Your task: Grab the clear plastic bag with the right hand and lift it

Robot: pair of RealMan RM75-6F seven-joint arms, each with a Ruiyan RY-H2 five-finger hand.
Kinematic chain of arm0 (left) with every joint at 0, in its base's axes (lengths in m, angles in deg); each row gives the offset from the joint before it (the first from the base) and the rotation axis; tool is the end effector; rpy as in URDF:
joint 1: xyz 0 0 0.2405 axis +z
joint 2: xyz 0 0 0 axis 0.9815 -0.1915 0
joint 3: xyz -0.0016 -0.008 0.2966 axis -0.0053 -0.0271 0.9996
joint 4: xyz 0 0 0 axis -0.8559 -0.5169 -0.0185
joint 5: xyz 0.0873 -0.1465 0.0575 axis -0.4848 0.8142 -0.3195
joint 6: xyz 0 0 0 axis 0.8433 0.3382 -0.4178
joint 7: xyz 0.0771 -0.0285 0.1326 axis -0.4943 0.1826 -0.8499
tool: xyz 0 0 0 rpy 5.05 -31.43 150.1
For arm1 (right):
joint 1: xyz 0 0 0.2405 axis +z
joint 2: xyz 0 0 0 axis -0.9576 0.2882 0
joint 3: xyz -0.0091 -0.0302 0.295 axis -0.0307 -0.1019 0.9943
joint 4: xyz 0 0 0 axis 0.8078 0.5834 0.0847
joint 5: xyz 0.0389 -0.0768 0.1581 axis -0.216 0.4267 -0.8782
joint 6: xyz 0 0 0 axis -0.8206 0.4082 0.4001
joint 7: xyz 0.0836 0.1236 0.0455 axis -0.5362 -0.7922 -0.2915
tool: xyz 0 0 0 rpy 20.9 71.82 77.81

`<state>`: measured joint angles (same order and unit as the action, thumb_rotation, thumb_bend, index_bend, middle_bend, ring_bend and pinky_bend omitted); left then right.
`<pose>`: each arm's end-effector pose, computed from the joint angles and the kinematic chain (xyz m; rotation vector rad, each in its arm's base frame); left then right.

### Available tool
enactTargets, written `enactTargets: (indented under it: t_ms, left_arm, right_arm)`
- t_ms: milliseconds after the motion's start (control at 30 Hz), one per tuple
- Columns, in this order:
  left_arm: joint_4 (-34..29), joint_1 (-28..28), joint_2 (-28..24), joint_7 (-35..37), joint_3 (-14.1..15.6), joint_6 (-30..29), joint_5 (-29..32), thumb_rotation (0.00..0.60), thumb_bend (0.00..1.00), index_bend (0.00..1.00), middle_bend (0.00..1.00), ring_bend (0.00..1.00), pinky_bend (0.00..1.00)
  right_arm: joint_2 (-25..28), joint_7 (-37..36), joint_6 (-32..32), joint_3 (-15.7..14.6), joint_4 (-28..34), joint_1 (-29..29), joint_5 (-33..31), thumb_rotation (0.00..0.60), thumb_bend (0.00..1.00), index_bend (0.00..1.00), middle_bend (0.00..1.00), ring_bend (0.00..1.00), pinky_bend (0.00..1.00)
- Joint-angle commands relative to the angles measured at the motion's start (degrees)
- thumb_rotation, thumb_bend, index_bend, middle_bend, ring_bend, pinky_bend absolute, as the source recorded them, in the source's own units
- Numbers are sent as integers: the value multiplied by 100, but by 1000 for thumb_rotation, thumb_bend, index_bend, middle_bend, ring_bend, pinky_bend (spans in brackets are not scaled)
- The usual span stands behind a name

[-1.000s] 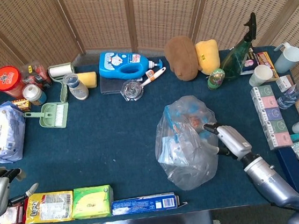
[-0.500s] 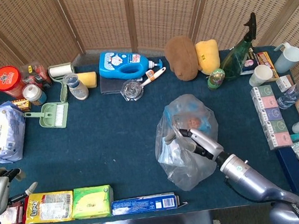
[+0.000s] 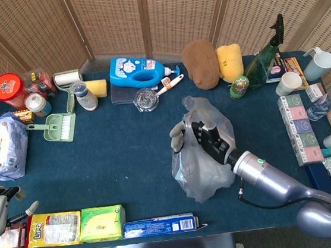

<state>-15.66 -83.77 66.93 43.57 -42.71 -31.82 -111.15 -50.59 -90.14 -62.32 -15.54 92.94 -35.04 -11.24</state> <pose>-0.3650 0.1861 0.1722 -1.4271 -0.9694 -0.7751 -0.0688 -0.3433 0.1681 -0.8722 2.4527 -1.4081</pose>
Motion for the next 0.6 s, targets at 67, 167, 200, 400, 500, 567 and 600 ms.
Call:
enactTargets:
  t_ms: [67, 167, 200, 400, 500, 567, 600]
  left_arm:
    - [-22, -13, 10, -13, 9, 11, -21, 0, 154, 462, 506, 436, 237]
    - [-59, -16, 19, -29, 19, 6, -42, 0, 154, 462, 506, 436, 237]
    - [-73, -16, 20, -39, 23, -1, -51, 0, 153, 462, 506, 436, 237]
    - [-179, 9, -20, -88, 40, -71, -93, 0, 154, 462, 505, 436, 237]
    - [-258, 53, -77, -115, 58, -144, -113, 0, 154, 462, 506, 436, 237]
    - [-300, 92, -120, -129, 69, -202, -116, 0, 154, 462, 506, 436, 237]
    - [-318, 113, -140, -135, 72, -229, -112, 0, 154, 462, 506, 436, 237]
  right_arm:
    - [433, -439, -88, 724, -50, -242, -410, 193, 312, 492, 615, 673, 767]
    - [608, -540, -102, 939, 9, -368, -558, 363, 446, 495, 616, 733, 857]
    - [674, -604, -145, 1029, 29, -421, -611, 389, 466, 499, 616, 744, 875]
    - [899, -937, -273, 1585, 131, -774, -722, 587, 550, 540, 645, 788, 937]
    - [929, -1110, -325, 1908, 185, -992, -676, 600, 565, 557, 659, 793, 942]
    - [932, -1180, -358, 2095, 216, -1120, -613, 600, 571, 562, 661, 794, 944]
    - [931, -1215, -384, 2182, 229, -1176, -587, 600, 574, 562, 661, 794, 944]
